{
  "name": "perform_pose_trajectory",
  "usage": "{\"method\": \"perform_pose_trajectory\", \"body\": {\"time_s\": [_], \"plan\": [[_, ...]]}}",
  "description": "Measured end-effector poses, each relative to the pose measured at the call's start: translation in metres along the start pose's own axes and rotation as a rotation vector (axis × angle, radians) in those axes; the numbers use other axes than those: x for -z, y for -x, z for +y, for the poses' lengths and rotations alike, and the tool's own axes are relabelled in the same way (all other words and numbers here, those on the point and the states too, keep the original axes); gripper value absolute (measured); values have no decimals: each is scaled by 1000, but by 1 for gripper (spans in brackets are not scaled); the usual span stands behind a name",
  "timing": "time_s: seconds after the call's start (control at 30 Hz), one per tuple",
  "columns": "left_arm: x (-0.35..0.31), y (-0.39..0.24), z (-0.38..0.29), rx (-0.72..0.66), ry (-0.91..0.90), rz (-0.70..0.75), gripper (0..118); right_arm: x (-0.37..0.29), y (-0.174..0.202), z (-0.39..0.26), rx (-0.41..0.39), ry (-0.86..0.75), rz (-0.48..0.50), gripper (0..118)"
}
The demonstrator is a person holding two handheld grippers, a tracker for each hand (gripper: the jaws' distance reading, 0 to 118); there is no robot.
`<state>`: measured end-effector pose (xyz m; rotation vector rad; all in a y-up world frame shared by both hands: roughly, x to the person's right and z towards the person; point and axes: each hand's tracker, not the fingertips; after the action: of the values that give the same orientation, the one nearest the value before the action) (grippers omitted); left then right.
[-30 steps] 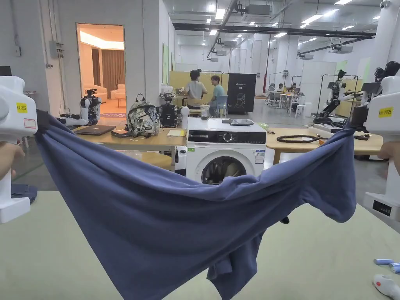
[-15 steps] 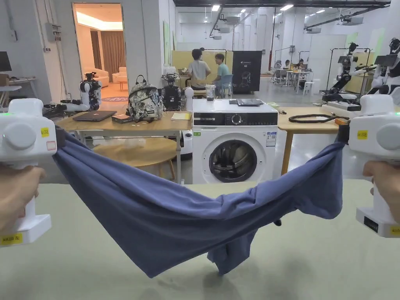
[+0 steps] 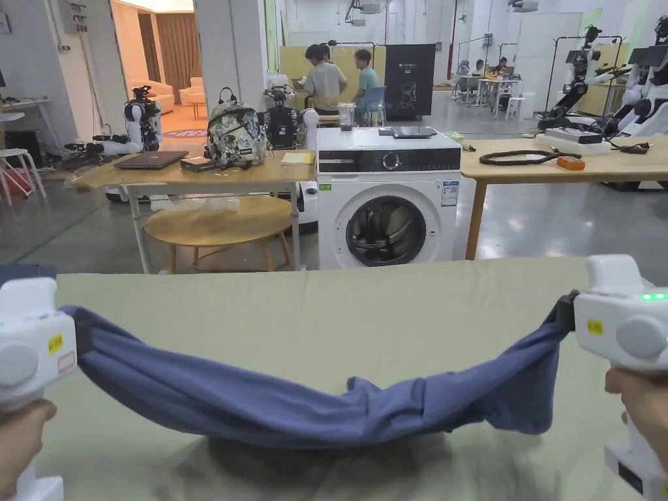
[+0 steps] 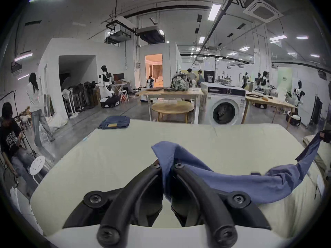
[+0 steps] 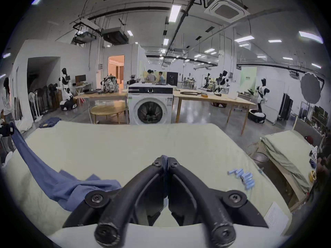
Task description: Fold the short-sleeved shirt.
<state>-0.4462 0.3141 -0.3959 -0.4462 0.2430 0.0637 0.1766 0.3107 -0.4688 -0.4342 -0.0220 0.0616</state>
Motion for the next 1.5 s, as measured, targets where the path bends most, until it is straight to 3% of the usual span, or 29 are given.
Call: {"method": "perform_pose_trajectory", "body": {"time_s": [0.23, 0.3, 0.57, 0.77, 1.03, 1.07, 1.1, 1.13, 1.17, 1.2, 1.5], "plan": [[-56, 7, -100, 91, 150, 12, 2, -50, -4, -94, -13, 52, 8, 0], [-76, 15, -132, -1, 149, 5, 2, -70, -7, -121, 9, 68, 7, 0], [-121, 35, -221, 15, 237, 24, 1, -106, -26, -206, 50, 158, -4, 0], [-104, 59, -256, -18, 301, 37, 1, -118, -24, -241, 38, 234, -15, 0], [-81, 61, -268, 99, 319, 76, 4, -98, -20, -255, 32, 264, -24, 1], [-80, 63, -266, 96, 328, 97, 14, -101, -21, -251, 43, 242, -42, 6], [-80, 67, -264, 104, 341, 117, 55, -107, -24, -245, 56, 234, -42, 28], [-87, 67, -260, 87, 318, 128, 90, -109, -25, -239, 64, 233, -42, 60], [-94, 70, -254, 56, 257, 133, 104, -115, -26, -233, 81, 216, -33, 93], [-99, 74, -245, 26, 253, 131, 105, -127, -23, -226, 95, 129, -38, 118], [-166, 21, -212, 16, 41, 29, 105, -176, 36, -210, -8, 5, 9, 118]]}}
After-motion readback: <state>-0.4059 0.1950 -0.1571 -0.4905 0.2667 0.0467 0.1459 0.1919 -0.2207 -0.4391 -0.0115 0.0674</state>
